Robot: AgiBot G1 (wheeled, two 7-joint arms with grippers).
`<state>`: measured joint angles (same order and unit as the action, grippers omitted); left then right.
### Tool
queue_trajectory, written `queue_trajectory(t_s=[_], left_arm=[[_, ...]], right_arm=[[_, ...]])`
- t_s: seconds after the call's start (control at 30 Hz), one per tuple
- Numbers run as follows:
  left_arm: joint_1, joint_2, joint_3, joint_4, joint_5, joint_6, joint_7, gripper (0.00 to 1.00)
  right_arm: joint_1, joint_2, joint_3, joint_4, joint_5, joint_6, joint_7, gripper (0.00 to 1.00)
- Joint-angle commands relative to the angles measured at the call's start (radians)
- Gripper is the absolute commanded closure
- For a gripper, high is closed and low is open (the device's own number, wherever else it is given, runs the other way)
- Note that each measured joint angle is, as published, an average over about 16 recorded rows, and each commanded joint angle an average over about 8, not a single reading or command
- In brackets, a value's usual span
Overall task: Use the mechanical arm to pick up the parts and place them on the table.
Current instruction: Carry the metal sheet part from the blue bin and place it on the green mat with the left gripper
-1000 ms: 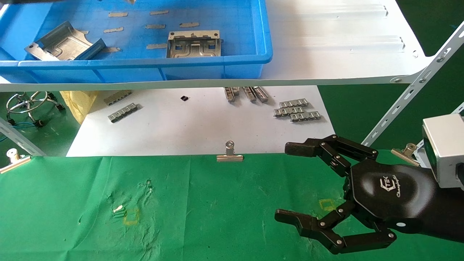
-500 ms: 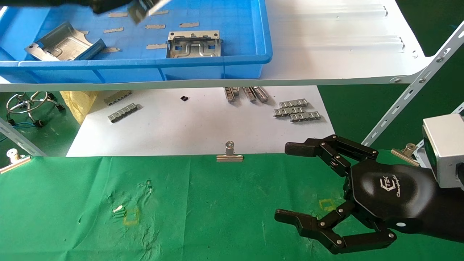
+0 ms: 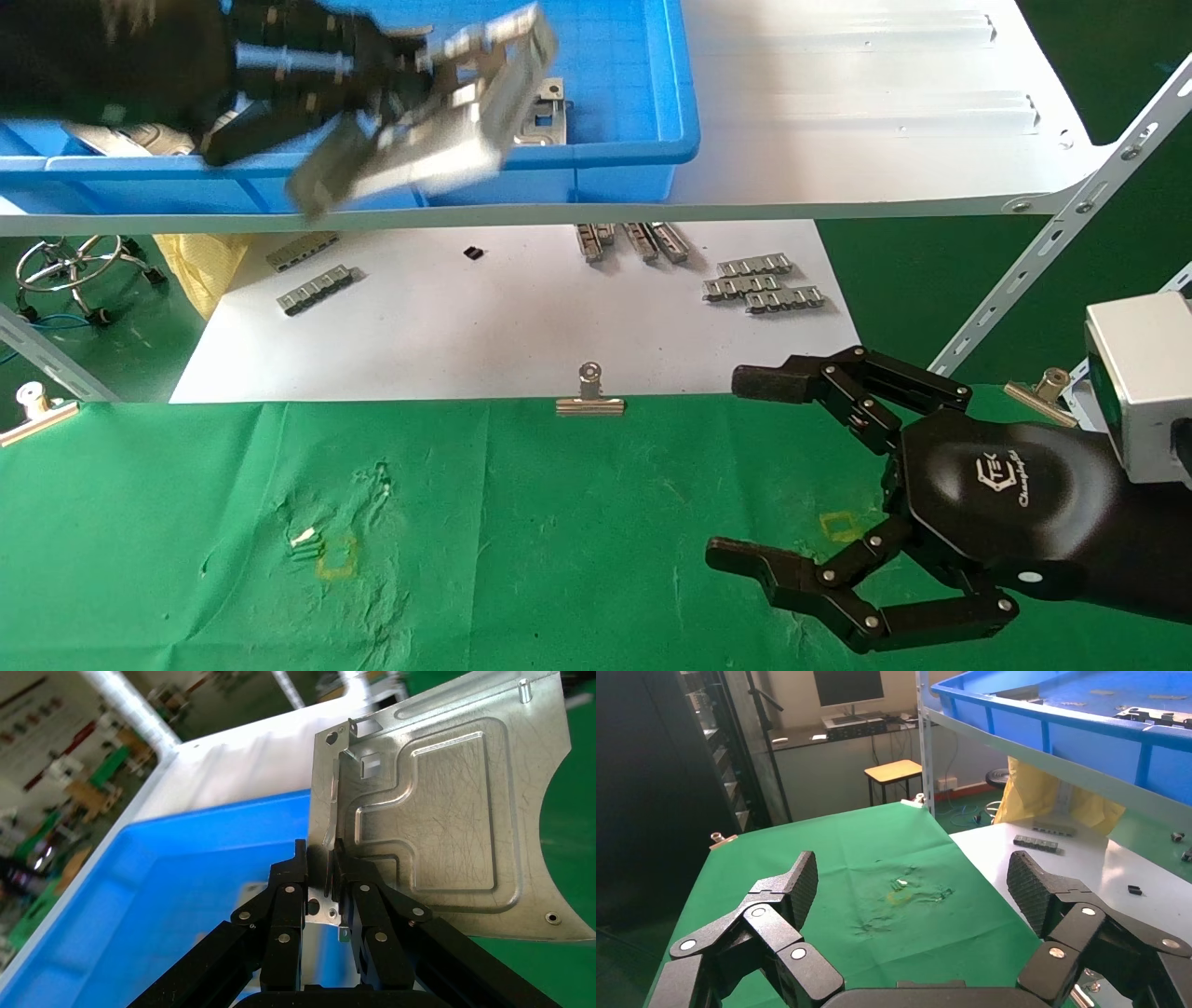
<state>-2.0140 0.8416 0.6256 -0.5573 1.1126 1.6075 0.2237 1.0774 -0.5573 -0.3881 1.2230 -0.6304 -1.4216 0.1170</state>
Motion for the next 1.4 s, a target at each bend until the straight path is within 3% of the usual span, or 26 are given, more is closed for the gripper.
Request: queue_trajectory(t_s=[0.03, 0.13, 0.27, 0.4, 0.57, 0.77, 1.0, 1.1, 1.23, 1.3, 1.37, 1.4], left_arm=[[0.046, -0.047, 0.027, -0.11, -0.072, -0.001, -0.018, 1.0], [0.101, -0.122, 0.085, -0.226, -0.149, -0.005, -0.025, 1.0], [0.154, -0.199, 0.163, -0.318, -0.169, -0.013, 0.069, 1.0], [0.212, -0.246, 0.222, -0.339, -0.145, -0.03, 0.21, 1.0], [0.306, -0.287, 0.262, -0.304, -0.129, -0.069, 0.269, 1.0], [0.423, -0.315, 0.289, -0.317, -0.097, -0.187, 0.292, 1.0], [0.564, -0.349, 0.287, -0.394, -0.092, -0.404, 0.337, 0.98], [0.622, -0.363, 0.28, -0.434, -0.113, -0.485, 0.344, 0.83], [0.695, -0.379, 0.269, -0.486, -0.158, -0.549, 0.375, 0.33], [0.724, -0.388, 0.266, -0.504, -0.175, -0.567, 0.393, 0.13], [0.745, -0.395, 0.263, -0.515, -0.184, -0.586, 0.407, 0.0], [0.754, -0.398, 0.263, -0.518, -0.187, -0.595, 0.412, 0.0]], right_arm=[[0.0, 0.0, 0.0, 0.0, 0.0, 0.0, 0.0, 0.0], [0.0, 0.0, 0.0, 0.0, 0.0, 0.0, 0.0, 0.0], [0.0, 0.0, 0.0, 0.0, 0.0, 0.0, 0.0, 0.0], [0.0, 0.0, 0.0, 0.0, 0.0, 0.0, 0.0, 0.0], [0.0, 0.0, 0.0, 0.0, 0.0, 0.0, 0.0, 0.0], [0.0, 0.0, 0.0, 0.0, 0.0, 0.0, 0.0, 0.0], [0.0, 0.0, 0.0, 0.0, 0.0, 0.0, 0.0, 0.0], [0.0, 0.0, 0.0, 0.0, 0.0, 0.0, 0.0, 0.0], [0.0, 0.0, 0.0, 0.0, 0.0, 0.0, 0.0, 0.0], [0.0, 0.0, 0.0, 0.0, 0.0, 0.0, 0.0, 0.0], [0.0, 0.0, 0.0, 0.0, 0.0, 0.0, 0.0, 0.0], [0.0, 0.0, 0.0, 0.0, 0.0, 0.0, 0.0, 0.0]])
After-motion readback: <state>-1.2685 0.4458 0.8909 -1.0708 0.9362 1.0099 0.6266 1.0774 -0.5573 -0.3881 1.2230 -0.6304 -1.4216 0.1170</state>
